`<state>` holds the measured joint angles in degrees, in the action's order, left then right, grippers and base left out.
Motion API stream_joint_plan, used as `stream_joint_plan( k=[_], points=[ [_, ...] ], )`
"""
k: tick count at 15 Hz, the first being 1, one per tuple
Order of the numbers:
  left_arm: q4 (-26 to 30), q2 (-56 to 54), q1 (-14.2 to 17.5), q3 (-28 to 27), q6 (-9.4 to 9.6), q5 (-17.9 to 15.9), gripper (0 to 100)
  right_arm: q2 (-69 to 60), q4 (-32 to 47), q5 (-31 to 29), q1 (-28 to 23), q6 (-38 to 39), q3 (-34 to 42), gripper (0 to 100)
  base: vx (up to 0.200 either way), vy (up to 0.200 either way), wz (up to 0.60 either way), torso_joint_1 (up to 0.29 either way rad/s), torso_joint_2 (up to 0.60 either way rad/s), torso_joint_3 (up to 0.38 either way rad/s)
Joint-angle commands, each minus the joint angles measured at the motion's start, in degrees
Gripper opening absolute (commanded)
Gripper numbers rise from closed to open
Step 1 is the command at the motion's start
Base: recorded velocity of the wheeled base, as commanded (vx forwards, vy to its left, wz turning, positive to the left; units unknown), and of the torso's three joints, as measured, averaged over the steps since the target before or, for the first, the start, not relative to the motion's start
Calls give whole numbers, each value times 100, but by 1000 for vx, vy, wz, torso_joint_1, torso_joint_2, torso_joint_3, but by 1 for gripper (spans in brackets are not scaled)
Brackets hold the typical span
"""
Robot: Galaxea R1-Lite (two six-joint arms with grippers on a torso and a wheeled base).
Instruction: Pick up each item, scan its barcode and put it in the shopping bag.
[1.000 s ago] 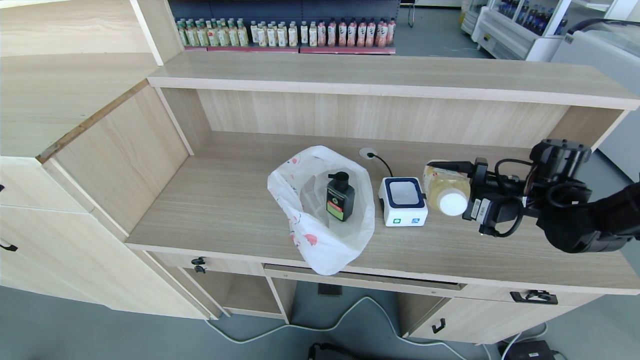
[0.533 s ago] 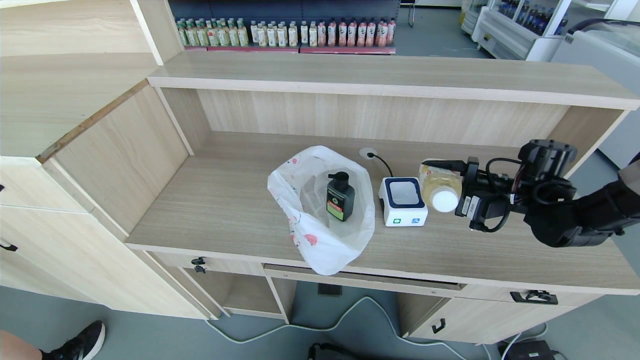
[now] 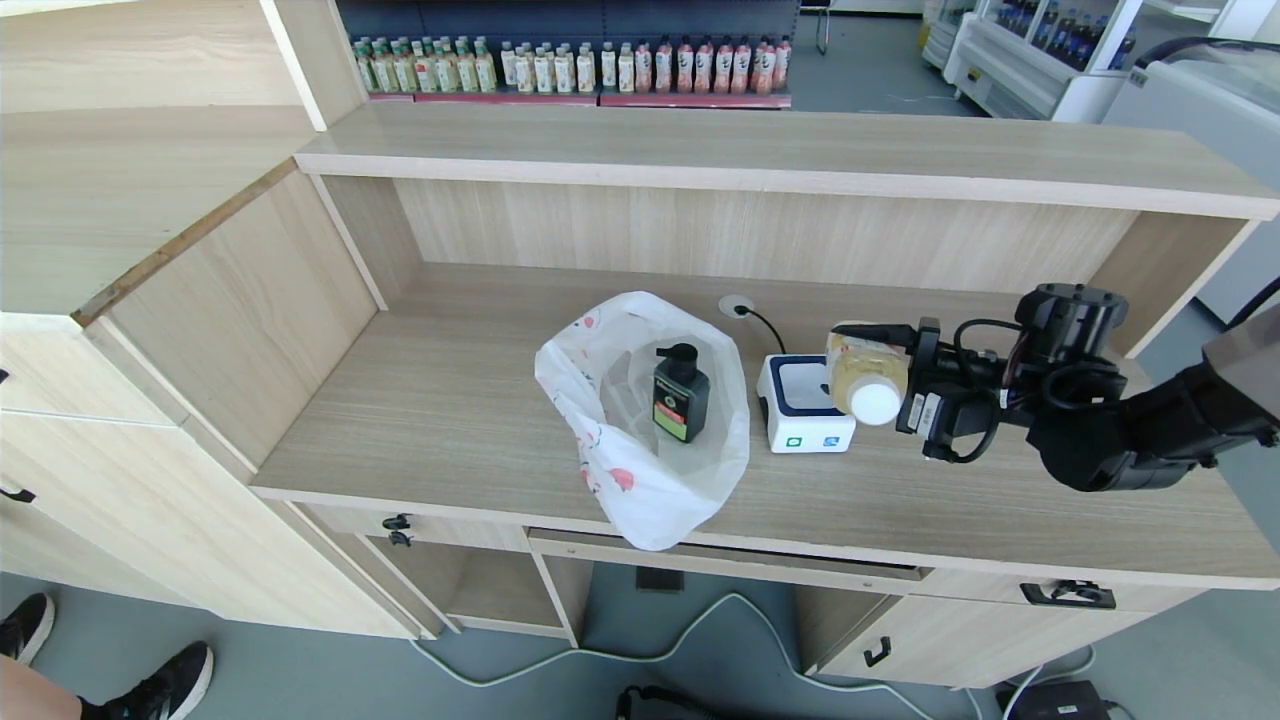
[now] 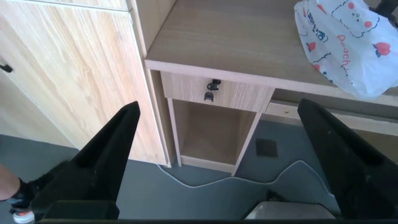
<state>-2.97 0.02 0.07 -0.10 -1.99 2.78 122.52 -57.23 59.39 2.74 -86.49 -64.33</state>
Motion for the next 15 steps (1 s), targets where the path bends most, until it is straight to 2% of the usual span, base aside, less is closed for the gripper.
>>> stream_joint_plan(
  k=[1,15],
  points=[
    [-1,-2,1,1,-3,3,100,80,-7,11,60,10,-97,0,0,0,0,0,0,0],
    [-1,-2,1,1,-3,3,100,554,-262,354,68,-26,-431,0,0,0,0,0,0,0]
  ],
)
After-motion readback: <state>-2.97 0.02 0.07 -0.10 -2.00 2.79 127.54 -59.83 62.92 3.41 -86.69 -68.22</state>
